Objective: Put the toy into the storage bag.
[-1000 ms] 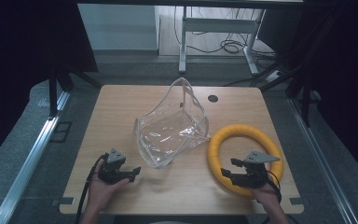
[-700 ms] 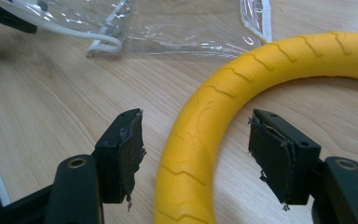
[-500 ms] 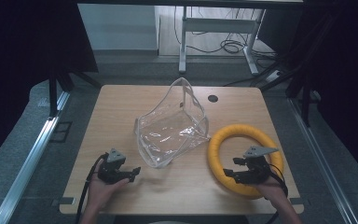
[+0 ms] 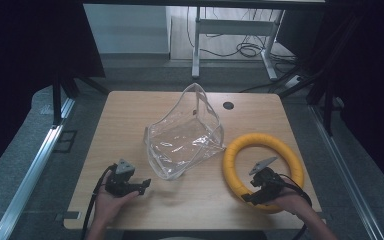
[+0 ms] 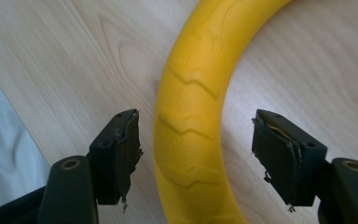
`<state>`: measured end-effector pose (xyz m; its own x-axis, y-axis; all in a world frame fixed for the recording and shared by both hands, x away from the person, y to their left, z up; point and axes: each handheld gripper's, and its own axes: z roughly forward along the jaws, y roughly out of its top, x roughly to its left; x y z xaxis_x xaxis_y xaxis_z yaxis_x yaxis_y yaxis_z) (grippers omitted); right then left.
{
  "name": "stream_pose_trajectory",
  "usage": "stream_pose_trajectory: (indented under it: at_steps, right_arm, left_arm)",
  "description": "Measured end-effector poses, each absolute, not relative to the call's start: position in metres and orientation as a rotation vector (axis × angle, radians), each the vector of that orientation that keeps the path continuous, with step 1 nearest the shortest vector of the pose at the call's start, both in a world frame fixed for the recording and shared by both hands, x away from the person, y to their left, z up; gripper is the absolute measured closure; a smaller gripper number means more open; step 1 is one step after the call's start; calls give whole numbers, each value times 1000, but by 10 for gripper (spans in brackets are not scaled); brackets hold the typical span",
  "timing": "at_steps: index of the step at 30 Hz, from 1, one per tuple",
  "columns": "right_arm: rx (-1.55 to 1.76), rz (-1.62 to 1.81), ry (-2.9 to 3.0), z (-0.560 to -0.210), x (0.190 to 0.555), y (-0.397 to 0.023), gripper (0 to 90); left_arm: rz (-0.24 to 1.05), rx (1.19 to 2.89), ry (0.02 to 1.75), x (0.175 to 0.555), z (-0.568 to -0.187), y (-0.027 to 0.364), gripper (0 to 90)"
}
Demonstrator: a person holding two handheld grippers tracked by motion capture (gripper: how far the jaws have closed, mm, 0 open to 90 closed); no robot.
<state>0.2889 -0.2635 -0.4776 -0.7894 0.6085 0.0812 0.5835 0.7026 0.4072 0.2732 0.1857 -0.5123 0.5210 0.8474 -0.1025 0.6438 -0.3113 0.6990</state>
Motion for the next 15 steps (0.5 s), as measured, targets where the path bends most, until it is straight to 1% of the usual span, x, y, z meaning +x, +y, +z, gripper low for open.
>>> stream_pose_trajectory:
  at_steps: [6,9,11,13,15]
  right_arm:
    - [964,545,2902,-487,288,-257,342]
    - [949,489,2917,-491,288,-253,380]
    - [942,475,2921,-492,289,-252,390]
    - [928,447,2926,-495,289,-249,426]
    - [907,403,2923,-497,290,-247,490]
  left_arm:
    - [376,2060,1211,273,-512,187,252]
    - [377,2066,1211,274,-513,186,252]
    - [376,2066,1210,274,-513,186,252]
    - [377,2065,1210,274,-512,186,253]
    - [378,2062,1212,273,-512,187,253]
